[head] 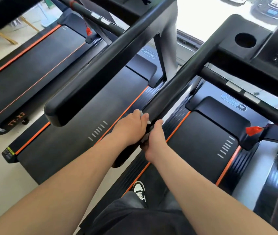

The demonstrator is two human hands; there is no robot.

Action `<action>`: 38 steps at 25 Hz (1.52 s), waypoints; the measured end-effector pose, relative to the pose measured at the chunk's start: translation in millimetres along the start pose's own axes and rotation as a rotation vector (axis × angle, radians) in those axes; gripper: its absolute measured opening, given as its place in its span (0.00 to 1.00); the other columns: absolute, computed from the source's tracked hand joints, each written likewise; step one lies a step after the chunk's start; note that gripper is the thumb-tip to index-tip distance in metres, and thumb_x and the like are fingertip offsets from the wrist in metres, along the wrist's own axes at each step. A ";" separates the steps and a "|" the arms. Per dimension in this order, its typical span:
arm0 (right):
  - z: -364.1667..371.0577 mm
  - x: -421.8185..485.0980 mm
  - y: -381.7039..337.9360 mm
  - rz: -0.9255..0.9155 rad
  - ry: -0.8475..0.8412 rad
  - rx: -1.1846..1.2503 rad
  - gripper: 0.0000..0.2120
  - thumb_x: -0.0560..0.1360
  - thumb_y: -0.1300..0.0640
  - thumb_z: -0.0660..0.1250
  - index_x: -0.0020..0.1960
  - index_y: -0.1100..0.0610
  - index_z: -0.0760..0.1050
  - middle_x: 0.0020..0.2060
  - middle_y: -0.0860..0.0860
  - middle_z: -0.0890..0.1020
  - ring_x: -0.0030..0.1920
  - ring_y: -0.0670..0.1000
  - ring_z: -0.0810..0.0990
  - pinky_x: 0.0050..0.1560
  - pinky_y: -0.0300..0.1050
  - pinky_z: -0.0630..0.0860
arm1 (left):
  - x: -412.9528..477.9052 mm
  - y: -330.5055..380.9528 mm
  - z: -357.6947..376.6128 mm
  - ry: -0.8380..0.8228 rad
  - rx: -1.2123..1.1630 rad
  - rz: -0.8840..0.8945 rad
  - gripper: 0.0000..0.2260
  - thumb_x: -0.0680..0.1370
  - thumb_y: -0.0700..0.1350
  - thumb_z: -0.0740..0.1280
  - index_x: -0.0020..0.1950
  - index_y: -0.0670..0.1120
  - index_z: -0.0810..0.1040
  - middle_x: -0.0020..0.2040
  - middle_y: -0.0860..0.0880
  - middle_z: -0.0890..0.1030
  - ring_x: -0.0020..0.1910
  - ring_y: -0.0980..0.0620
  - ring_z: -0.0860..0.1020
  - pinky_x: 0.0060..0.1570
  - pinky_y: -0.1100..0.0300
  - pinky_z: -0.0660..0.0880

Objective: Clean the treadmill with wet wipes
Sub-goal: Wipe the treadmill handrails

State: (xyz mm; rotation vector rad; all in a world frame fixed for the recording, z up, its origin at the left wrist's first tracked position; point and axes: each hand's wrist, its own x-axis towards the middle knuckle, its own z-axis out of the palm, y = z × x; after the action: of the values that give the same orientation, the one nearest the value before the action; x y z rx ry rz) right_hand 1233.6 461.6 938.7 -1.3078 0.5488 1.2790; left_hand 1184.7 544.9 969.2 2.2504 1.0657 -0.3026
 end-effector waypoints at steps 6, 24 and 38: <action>-10.1 -6.2 -53.6 -0.117 0.079 0.069 0.19 0.80 0.37 0.63 0.57 0.51 0.79 0.54 0.49 0.85 0.56 0.53 0.83 0.64 0.51 0.78 | -43.0 -18.2 17.7 0.119 0.201 0.060 0.32 0.78 0.65 0.64 0.73 0.47 0.60 0.62 0.48 0.74 0.60 0.45 0.76 0.53 0.49 0.75; -71.6 -0.7 -83.4 -0.129 0.105 0.289 0.17 0.78 0.65 0.62 0.66 0.62 0.74 0.57 0.62 0.83 0.54 0.60 0.86 0.53 0.55 0.84 | 40.5 52.3 24.5 0.221 0.397 0.239 0.27 0.87 0.50 0.49 0.82 0.41 0.43 0.82 0.37 0.50 0.82 0.41 0.50 0.79 0.50 0.54; -82.0 111.5 -246.0 -0.121 0.027 0.204 0.08 0.79 0.64 0.62 0.51 0.59 0.79 0.45 0.54 0.85 0.43 0.53 0.83 0.53 0.45 0.80 | 154.0 173.5 25.9 0.286 0.359 0.146 0.29 0.86 0.48 0.51 0.83 0.49 0.40 0.83 0.42 0.50 0.82 0.43 0.50 0.80 0.48 0.50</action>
State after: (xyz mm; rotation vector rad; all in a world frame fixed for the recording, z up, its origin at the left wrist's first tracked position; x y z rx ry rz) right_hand 1514.0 483.6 914.4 -1.1715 0.5942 1.0783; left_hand 1417.7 540.4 956.2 2.7421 1.0459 -0.1175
